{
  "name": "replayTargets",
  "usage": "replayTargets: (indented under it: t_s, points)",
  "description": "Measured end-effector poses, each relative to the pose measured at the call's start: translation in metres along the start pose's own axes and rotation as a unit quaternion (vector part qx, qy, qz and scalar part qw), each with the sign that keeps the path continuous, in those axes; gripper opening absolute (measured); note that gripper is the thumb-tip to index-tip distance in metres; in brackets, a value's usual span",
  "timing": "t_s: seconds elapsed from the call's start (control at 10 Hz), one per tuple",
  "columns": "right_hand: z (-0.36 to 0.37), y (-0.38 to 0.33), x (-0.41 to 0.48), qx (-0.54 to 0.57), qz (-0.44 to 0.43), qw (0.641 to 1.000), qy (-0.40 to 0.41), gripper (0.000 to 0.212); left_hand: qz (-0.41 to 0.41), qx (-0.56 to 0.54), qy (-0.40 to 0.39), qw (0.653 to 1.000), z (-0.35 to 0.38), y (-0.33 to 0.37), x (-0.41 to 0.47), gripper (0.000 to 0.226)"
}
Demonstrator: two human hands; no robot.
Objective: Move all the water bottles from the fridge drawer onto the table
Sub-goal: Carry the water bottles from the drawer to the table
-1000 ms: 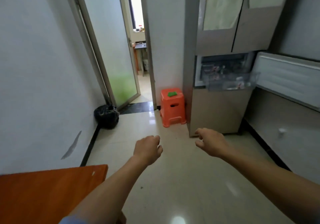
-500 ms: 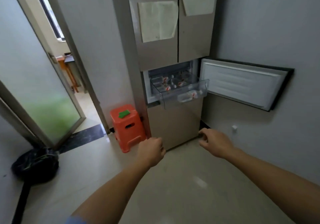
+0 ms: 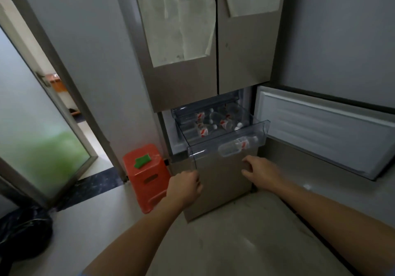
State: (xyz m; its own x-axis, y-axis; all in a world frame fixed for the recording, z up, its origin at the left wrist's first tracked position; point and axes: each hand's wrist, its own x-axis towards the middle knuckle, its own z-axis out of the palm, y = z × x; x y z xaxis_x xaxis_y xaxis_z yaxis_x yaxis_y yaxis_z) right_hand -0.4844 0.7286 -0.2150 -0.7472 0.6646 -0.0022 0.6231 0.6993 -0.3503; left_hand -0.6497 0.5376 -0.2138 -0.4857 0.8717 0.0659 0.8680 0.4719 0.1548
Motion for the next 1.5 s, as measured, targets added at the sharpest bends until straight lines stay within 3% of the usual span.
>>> replayTargets:
  t_s: [0.4, 0.6, 0.8, 1.0, 1.2, 1.3, 1.5]
  points:
    - [0.007, 0.028, 0.201, 0.009, 0.004, 1.0, -0.009, 0.044, 0.024, -0.024, -0.005, 0.999, 0.043, -0.047, 0.198, 0.019]
    - [0.008, 0.042, 0.287, -0.014, 0.028, 0.999, -0.043, 0.04, 0.011, -0.038, -0.047, 0.998, 0.061, -0.067, 0.273, 0.02]
    - [0.026, 0.073, 0.358, -0.02, 0.057, 0.994, -0.089, 0.038, -0.023, -0.03, -0.084, 0.996, 0.083, -0.074, 0.318, 0.022]
    - [0.059, 0.103, 0.43, -0.021, 0.089, 0.98, -0.176, 0.05, -0.096, -0.04, -0.124, 0.987, 0.102, -0.068, 0.348, 0.022]
    - [0.101, 0.134, 0.466, -0.019, 0.071, 0.975, -0.211, 0.065, -0.158, -0.038, -0.145, 0.976, 0.118, -0.059, 0.381, 0.024]
    - [0.105, 0.139, 0.467, -0.02, 0.044, 0.974, -0.222, 0.047, -0.161, -0.013, -0.139, 0.977, 0.132, -0.054, 0.408, 0.034]
    - [0.097, 0.15, 0.464, 0.0, 0.076, 0.958, -0.278, 0.049, -0.095, 0.08, -0.132, 0.983, 0.173, -0.042, 0.48, 0.05]
